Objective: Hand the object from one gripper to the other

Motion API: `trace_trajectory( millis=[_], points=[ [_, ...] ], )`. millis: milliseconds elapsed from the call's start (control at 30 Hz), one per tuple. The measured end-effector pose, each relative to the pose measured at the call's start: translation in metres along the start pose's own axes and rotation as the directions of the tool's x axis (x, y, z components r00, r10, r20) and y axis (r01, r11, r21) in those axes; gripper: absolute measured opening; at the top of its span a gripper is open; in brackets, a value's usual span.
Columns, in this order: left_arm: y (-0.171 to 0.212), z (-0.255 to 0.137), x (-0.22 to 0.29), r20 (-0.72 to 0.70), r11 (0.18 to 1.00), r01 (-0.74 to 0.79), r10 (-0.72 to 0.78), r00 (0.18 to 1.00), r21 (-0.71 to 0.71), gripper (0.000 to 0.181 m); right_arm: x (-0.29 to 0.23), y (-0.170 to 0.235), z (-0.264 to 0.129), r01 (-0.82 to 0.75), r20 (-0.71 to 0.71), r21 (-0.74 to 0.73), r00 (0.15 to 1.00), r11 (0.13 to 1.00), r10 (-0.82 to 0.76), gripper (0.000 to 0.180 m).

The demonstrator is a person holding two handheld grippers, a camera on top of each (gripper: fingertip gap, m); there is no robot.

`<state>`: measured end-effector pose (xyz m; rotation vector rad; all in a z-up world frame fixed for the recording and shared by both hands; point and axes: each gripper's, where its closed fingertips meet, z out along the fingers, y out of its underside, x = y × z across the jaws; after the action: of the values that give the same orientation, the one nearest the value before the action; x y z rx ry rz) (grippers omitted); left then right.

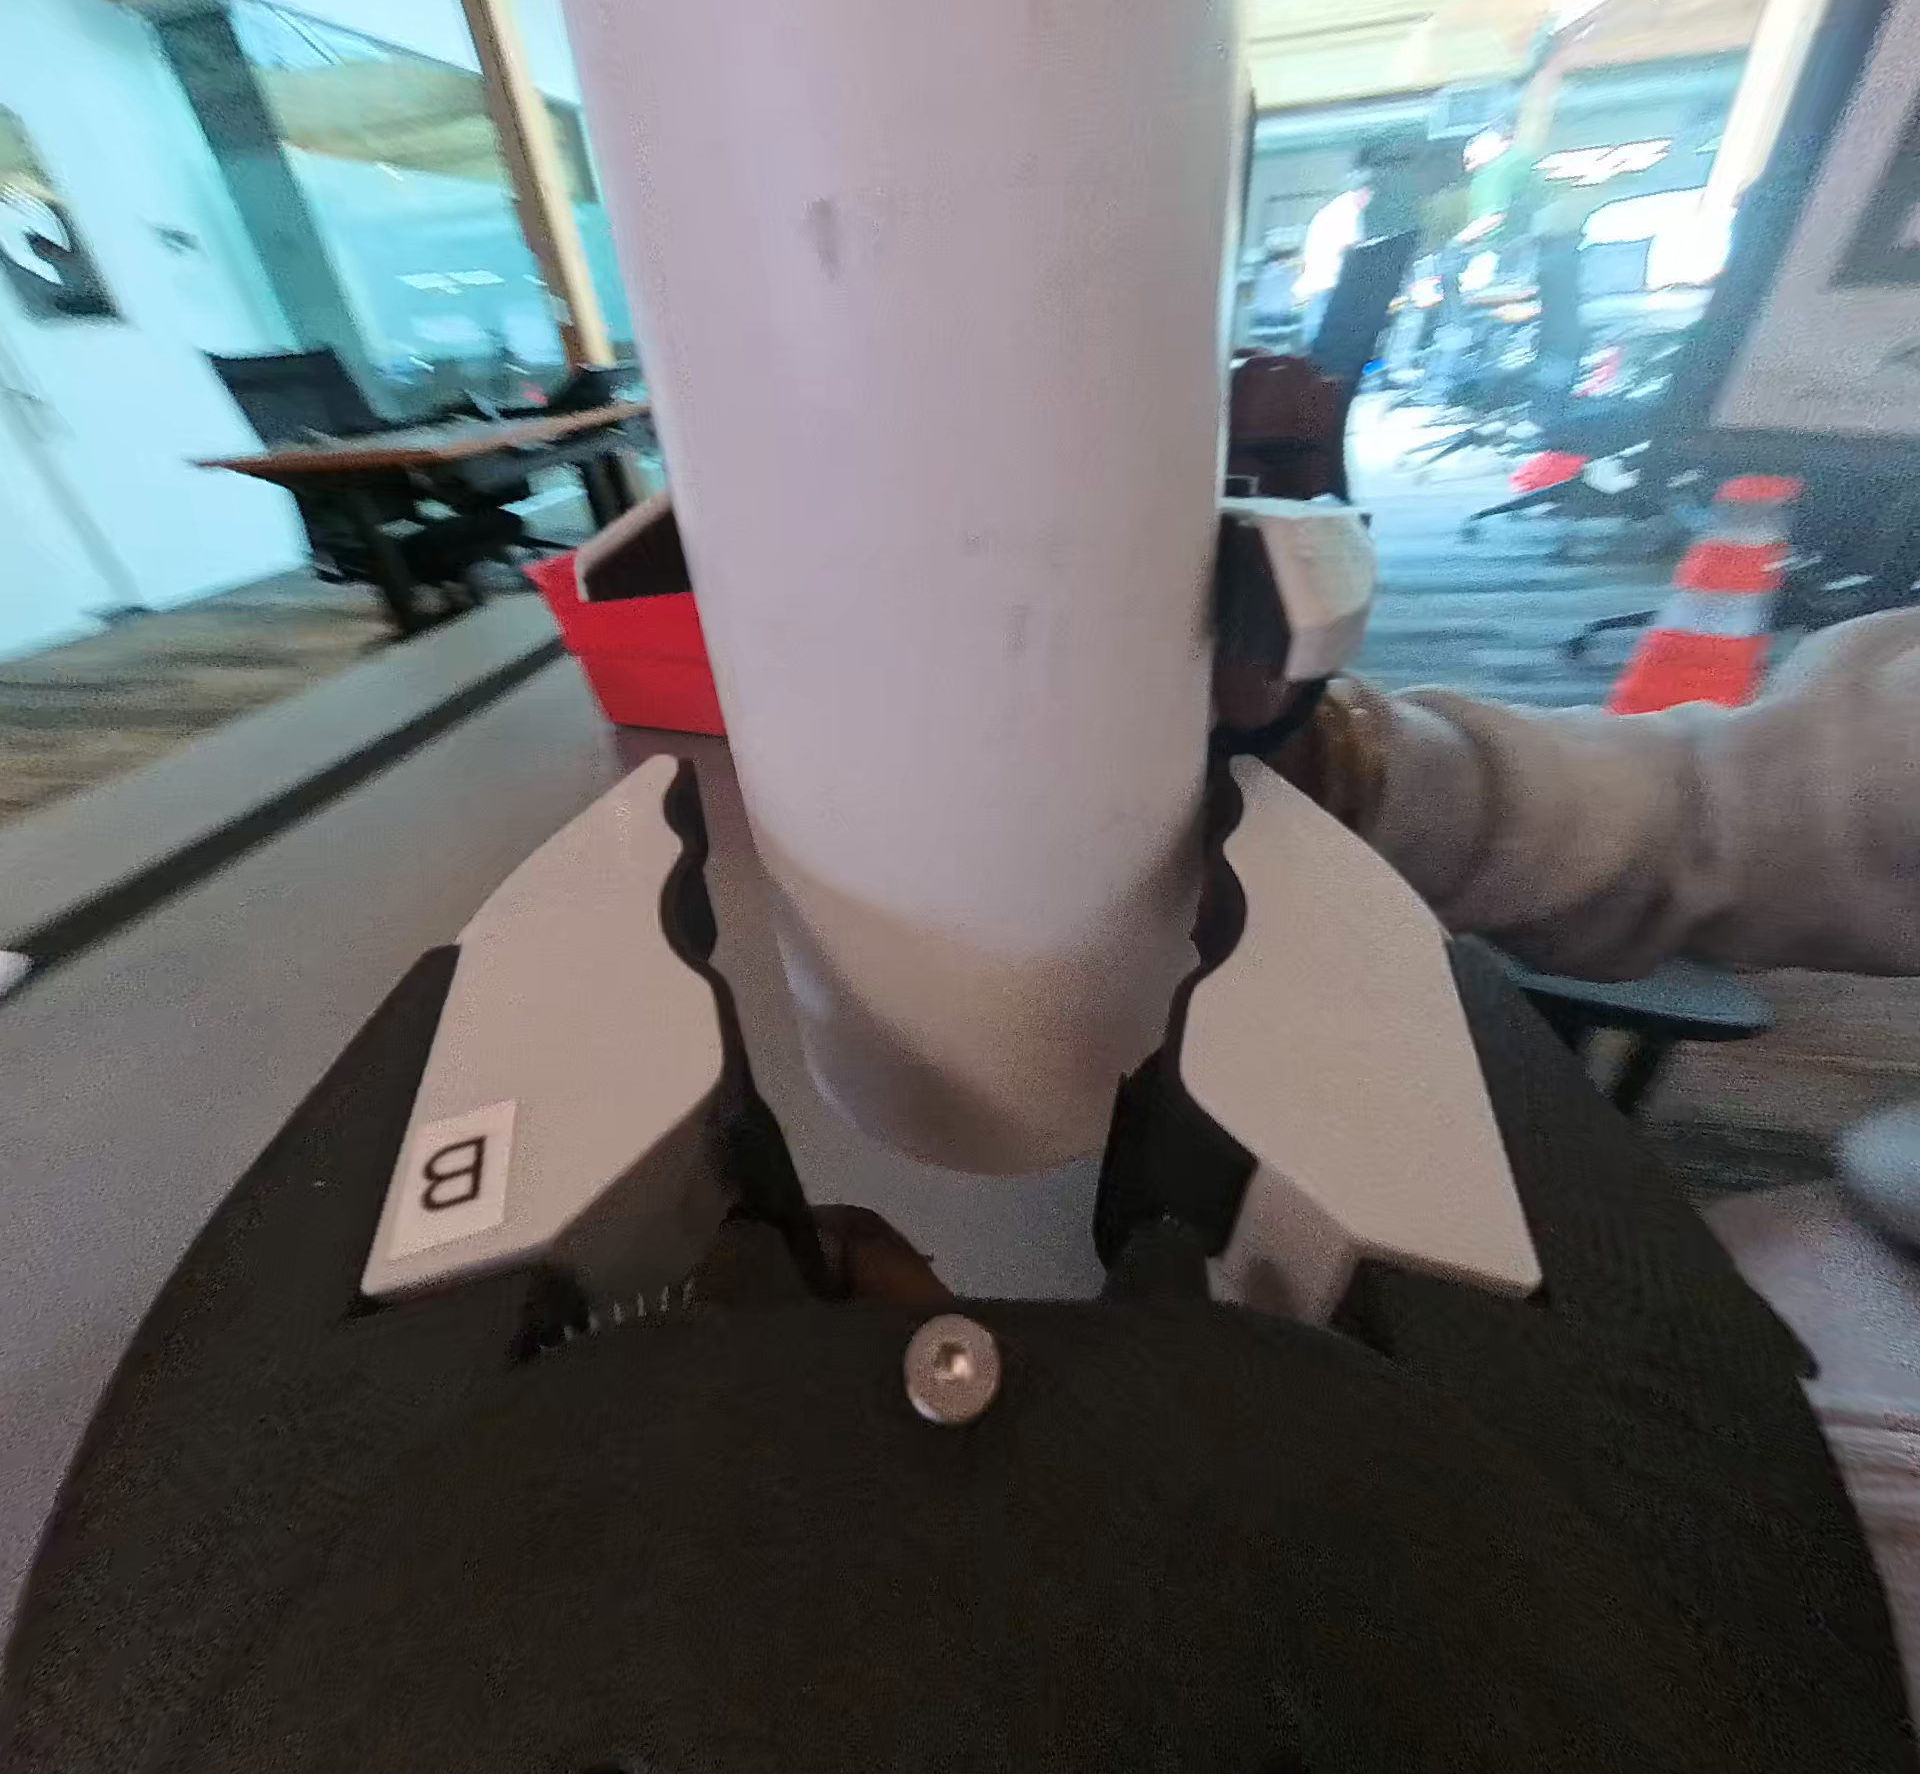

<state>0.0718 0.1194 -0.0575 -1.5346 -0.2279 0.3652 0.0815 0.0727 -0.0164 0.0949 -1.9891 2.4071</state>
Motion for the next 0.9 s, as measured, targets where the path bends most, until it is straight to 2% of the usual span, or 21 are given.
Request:
trace_trajectory(
  millis=[100,233,367,433,500,633,733,800,900],
  points=[
    [0.003,0.001,-0.005,0.079,0.992,-0.12,0.122,0.989,-0.032,0.091,0.007,0.002,0.0,-0.013,-0.046,0.009,0.999,1.0,0.013,0.091],
    [0.009,0.002,-0.007,0.08,0.993,-0.095,0.1,0.992,-0.071,0.088,0.012,0.006,0.001,-0.034,-0.062,-0.001,0.997,0.999,0.033,0.09],
    [-0.002,-0.002,0.009,-0.047,1.0,-0.007,0.006,0.999,-0.003,0.087,-0.001,-0.008,-0.002,-0.093,0.052,0.089,0.995,0.992,0.088,0.085],
    [-0.007,-0.004,0.018,-0.141,0.998,0.065,-0.062,0.988,0.02,0.087,-0.006,-0.015,-0.004,-0.152,0.117,0.125,0.984,0.981,0.137,0.09],
    [-0.007,-0.005,0.025,-0.205,0.995,0.101,-0.097,0.974,0.01,0.086,-0.01,-0.014,-0.004,-0.216,0.175,0.11,0.965,0.97,0.195,0.094],
    [-0.004,-0.007,0.035,-0.294,0.987,0.158,-0.161,0.942,-0.036,0.086,-0.027,-0.005,-0.001,-0.28,0.295,0.008,0.918,0.96,0.265,0.091],
    [-0.005,-0.006,0.03,-0.276,0.979,0.2,-0.202,0.94,-0.035,0.086,-0.024,-0.001,-0.001,-0.273,0.262,-0.033,0.926,0.962,0.272,0.089],
    [-0.006,-0.004,0.021,-0.239,0.965,0.263,-0.26,0.936,-0.016,0.085,-0.017,0.004,0.002,-0.212,0.188,-0.035,0.958,0.977,0.215,0.088],
    [-0.007,-0.005,0.006,-0.13,0.975,0.22,-0.215,0.968,0.022,0.085,-0.005,0.007,0.004,-0.118,0.063,-0.021,0.991,0.993,0.119,0.088]
  ],
)
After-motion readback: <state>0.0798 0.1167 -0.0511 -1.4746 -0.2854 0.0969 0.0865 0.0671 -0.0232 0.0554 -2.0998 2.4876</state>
